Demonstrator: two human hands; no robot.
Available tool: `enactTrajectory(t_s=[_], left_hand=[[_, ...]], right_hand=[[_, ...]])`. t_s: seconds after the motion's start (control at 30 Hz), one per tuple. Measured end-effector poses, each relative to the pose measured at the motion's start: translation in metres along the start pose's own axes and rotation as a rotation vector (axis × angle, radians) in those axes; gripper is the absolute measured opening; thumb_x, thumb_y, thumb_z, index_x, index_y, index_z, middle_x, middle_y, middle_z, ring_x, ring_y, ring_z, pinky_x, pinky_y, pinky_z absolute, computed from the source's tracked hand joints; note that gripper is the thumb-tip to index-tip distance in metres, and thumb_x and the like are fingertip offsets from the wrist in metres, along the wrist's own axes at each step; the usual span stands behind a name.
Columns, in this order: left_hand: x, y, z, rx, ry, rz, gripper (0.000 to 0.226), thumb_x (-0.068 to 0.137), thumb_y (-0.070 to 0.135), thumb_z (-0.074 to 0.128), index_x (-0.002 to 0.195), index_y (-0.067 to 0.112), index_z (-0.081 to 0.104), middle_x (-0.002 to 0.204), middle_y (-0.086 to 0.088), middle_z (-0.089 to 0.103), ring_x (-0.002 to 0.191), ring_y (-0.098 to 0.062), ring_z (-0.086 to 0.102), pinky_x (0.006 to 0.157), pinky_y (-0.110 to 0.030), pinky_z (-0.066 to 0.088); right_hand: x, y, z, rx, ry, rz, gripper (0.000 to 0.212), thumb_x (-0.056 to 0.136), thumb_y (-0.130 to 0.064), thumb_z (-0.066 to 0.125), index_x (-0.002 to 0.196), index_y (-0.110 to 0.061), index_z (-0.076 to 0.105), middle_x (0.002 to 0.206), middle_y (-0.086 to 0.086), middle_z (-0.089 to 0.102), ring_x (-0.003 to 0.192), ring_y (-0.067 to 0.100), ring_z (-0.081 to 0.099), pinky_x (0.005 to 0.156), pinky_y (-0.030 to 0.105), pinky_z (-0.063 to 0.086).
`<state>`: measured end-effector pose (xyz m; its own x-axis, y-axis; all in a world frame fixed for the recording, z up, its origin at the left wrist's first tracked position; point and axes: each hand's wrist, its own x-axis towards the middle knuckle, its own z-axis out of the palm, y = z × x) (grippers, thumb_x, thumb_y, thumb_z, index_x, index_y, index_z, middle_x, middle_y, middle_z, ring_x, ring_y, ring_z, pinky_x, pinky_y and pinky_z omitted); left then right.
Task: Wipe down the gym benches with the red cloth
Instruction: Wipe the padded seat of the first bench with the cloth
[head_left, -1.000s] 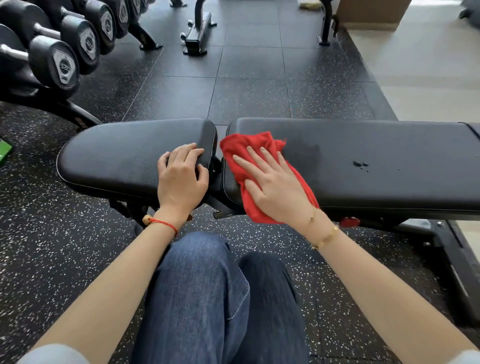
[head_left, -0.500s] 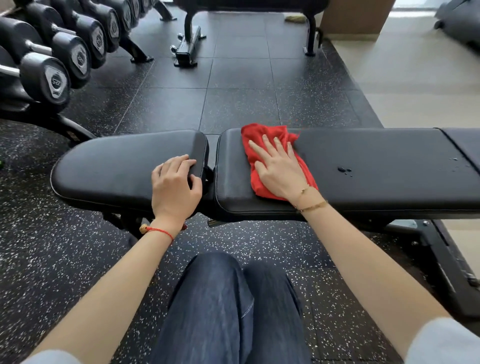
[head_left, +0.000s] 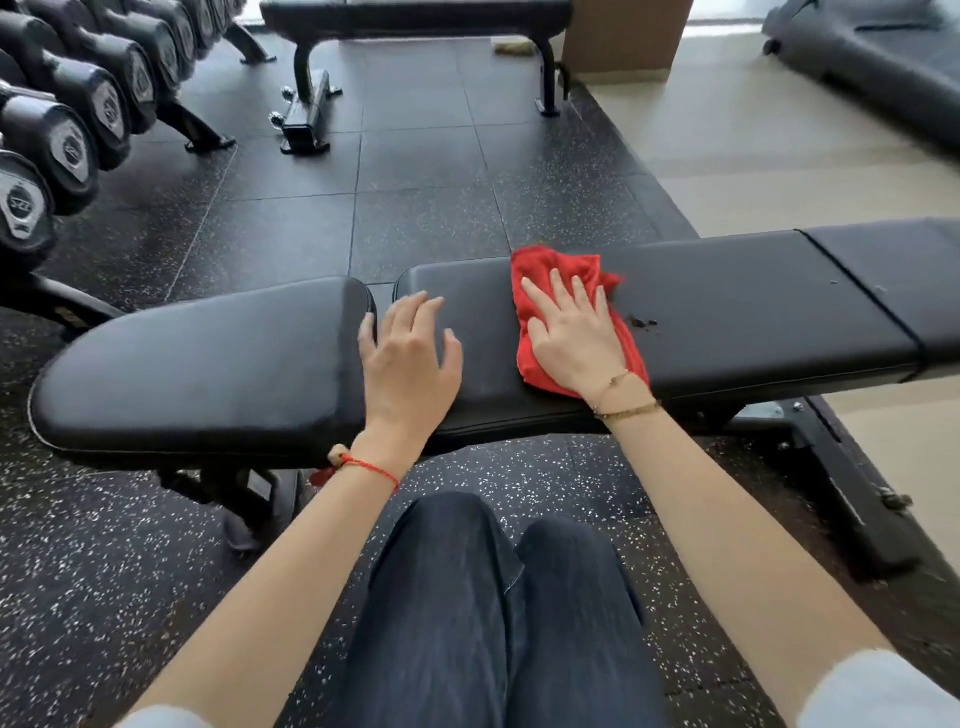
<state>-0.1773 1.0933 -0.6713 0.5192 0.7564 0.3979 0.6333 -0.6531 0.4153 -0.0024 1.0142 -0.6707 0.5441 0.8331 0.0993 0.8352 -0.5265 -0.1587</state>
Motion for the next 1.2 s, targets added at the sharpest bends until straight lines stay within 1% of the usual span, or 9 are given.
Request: enactTrajectory(t_s=[0.13, 0.23, 0.33, 0.4, 0.57, 0.7, 0.8, 1.0, 1.2], left_hand=[[0.006, 0.029, 0.027, 0.004, -0.125, 0.027, 0.047, 0.099, 0.029, 0.045, 0.144, 0.015, 0.047, 0.154, -0.004, 0.042, 0.146, -0.020, 0.031, 0.122, -0.047, 0.014], [0.002, 0.034, 0.041, 0.065, -0.179, 0.058, 0.049, 0.100, 0.033, 0.040, 0.146, 0.016, 0.044, 0.156, -0.005, 0.038, 0.148, -0.021, 0.026, 0.123, -0.050, 0.012], [0.000, 0.033, 0.045, 0.083, -0.160, 0.061, 0.049, 0.098, 0.032, 0.040, 0.143, 0.014, 0.048, 0.153, -0.006, 0.043, 0.146, -0.022, 0.031, 0.122, -0.052, 0.016], [0.001, 0.035, 0.045, 0.098, -0.154, 0.067, 0.048, 0.097, 0.031, 0.041, 0.140, 0.014, 0.050, 0.151, -0.006, 0.046, 0.144, -0.024, 0.034, 0.120, -0.054, 0.018], [0.001, 0.035, 0.045, 0.110, -0.161, 0.071, 0.048, 0.095, 0.031, 0.042, 0.140, 0.014, 0.050, 0.150, -0.007, 0.046, 0.143, -0.025, 0.035, 0.120, -0.054, 0.019], [0.001, 0.032, 0.044, 0.099, -0.153, 0.077, 0.050, 0.094, 0.029, 0.043, 0.141, 0.014, 0.050, 0.151, -0.007, 0.046, 0.143, -0.025, 0.035, 0.120, -0.053, 0.018], [0.002, 0.031, 0.044, 0.095, -0.151, 0.082, 0.050, 0.094, 0.030, 0.043, 0.141, 0.014, 0.050, 0.151, -0.007, 0.046, 0.143, -0.025, 0.035, 0.120, -0.053, 0.019], [0.000, 0.034, 0.044, 0.112, -0.196, 0.080, 0.053, 0.096, 0.030, 0.040, 0.146, 0.013, 0.044, 0.155, -0.008, 0.040, 0.147, -0.026, 0.029, 0.122, -0.054, 0.015], [0.000, 0.032, 0.046, 0.104, -0.182, 0.080, 0.051, 0.095, 0.030, 0.042, 0.143, 0.013, 0.047, 0.153, -0.008, 0.043, 0.145, -0.027, 0.032, 0.121, -0.054, 0.016]], right_hand=[[-0.044, 0.016, 0.002, 0.052, 0.051, -0.113, 0.054, 0.100, -0.031, 0.039, 0.152, -0.035, 0.026, 0.162, 0.002, 0.020, 0.150, 0.025, 0.015, 0.123, 0.044, 0.001], [-0.042, 0.041, -0.003, 0.058, 0.054, 0.012, 0.053, 0.101, -0.031, 0.037, 0.152, -0.037, 0.026, 0.162, 0.000, 0.020, 0.151, 0.023, 0.013, 0.123, 0.044, -0.001], [-0.011, 0.054, -0.008, -0.004, 0.026, 0.179, 0.054, 0.101, -0.030, 0.034, 0.154, -0.033, 0.022, 0.163, 0.005, 0.015, 0.151, 0.028, 0.010, 0.122, 0.046, -0.002], [0.010, 0.047, -0.009, -0.030, 0.012, 0.219, 0.055, 0.101, -0.030, 0.032, 0.155, -0.030, 0.019, 0.163, 0.008, 0.012, 0.150, 0.031, 0.009, 0.122, 0.048, -0.001], [0.025, 0.003, 0.000, -0.039, -0.022, 0.038, 0.056, 0.101, -0.030, 0.034, 0.155, -0.032, 0.017, 0.164, 0.007, 0.010, 0.151, 0.029, 0.008, 0.122, 0.049, -0.001], [-0.005, 0.006, -0.001, 0.055, -0.023, -0.076, 0.055, 0.100, -0.028, 0.038, 0.153, -0.036, 0.023, 0.163, 0.002, 0.015, 0.151, 0.024, 0.008, 0.122, 0.047, -0.001], [-0.011, 0.026, -0.007, 0.099, -0.039, -0.054, 0.054, 0.100, -0.029, 0.038, 0.152, -0.038, 0.024, 0.163, -0.001, 0.016, 0.151, 0.021, 0.008, 0.122, 0.047, -0.001], [0.036, 0.036, -0.010, 0.022, -0.055, 0.151, 0.054, 0.102, -0.030, 0.031, 0.154, -0.034, 0.018, 0.164, 0.003, 0.009, 0.151, 0.027, 0.004, 0.122, 0.048, -0.004], [0.022, 0.027, -0.005, 0.018, -0.041, 0.082, 0.056, 0.101, -0.029, 0.033, 0.154, -0.034, 0.017, 0.164, 0.004, 0.010, 0.151, 0.027, 0.005, 0.122, 0.046, -0.004]])
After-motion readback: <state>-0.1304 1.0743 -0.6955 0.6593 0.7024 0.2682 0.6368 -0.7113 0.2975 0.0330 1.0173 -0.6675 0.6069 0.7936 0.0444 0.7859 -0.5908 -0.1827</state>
